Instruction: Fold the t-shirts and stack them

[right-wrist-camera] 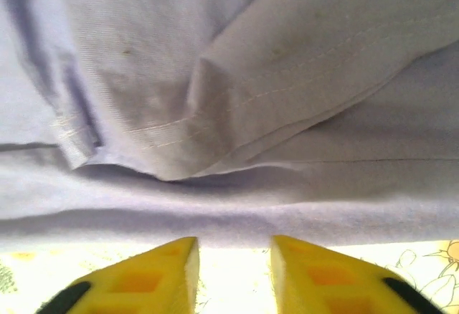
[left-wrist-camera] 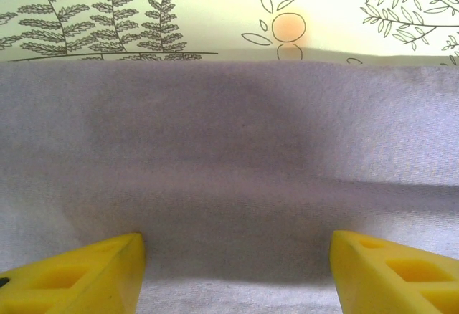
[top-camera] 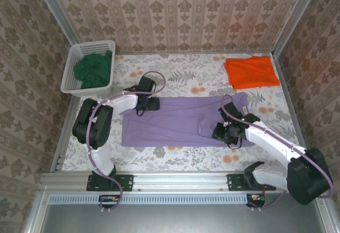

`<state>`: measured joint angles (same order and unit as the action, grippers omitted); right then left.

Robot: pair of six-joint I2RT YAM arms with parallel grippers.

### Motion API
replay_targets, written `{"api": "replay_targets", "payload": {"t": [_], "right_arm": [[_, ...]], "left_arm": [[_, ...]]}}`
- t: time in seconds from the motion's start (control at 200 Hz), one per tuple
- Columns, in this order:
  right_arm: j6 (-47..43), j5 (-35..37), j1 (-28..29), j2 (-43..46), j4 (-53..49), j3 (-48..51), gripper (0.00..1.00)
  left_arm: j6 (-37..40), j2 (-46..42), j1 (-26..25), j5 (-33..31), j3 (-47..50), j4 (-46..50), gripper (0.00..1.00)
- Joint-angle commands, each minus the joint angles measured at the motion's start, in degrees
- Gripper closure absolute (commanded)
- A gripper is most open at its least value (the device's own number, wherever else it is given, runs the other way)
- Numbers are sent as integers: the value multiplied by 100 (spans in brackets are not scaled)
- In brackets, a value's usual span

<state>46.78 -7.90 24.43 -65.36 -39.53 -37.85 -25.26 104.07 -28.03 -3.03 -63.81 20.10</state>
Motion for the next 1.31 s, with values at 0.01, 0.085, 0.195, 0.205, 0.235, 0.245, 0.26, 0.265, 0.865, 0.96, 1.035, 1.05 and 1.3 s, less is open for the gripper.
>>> {"api": "replay_targets", "payload": {"t": [0.01, 0.085, 0.195, 0.205, 0.235, 0.245, 0.26, 0.265, 0.865, 0.96, 1.035, 1.05, 1.3], "right_arm": [[112, 381, 11, 321, -293, -474, 60], [-81, 749, -53, 244, -349, -743, 58], [-253, 1028, -441, -1, -448, -872, 54], [-268, 1038, -494, -11, -437, -849, 53], [-287, 1109, -627, 4, -381, -774, 49], [-291, 1125, -681, 17, -347, -743, 48], [-300, 1135, -764, 38, -289, -668, 47], [-305, 1138, -791, 48, -260, -652, 46], [-694, -315, -2662, 260, 2172, 1105, 54], [-790, -591, -2662, 119, 2386, 1091, 56], [-835, -692, -2662, -14, 2465, 1080, 61], [-842, -703, -2662, -34, 2474, 1078, 61], [-899, -748, -2673, -268, 2511, 1028, 72]], "left_arm": [[50, -277, 43, -125, 68, 36, 30], [47, -333, 42, -108, 92, 23, 30], [135, -517, -8, 295, 166, -179, 28], [155, -530, -20, 332, 167, -203, 28], [178, -590, -71, 488, 172, -261, 28], [192, -601, -88, 558, 173, -285, 28], [201, -629, -110, 694, 182, -336, 28], [199, -636, -126, 744, 179, -351, 28], [-818, 452, -2109, 3499, -437, -1626, 45], [-822, 590, -2219, 3400, -507, -1533, 46], [-800, 665, -2264, 3205, -573, -1384, 46], [-785, 674, -2274, 3155, -601, -1317, 46], [-682, 874, -2361, 2904, -877, -822, 49]]}}
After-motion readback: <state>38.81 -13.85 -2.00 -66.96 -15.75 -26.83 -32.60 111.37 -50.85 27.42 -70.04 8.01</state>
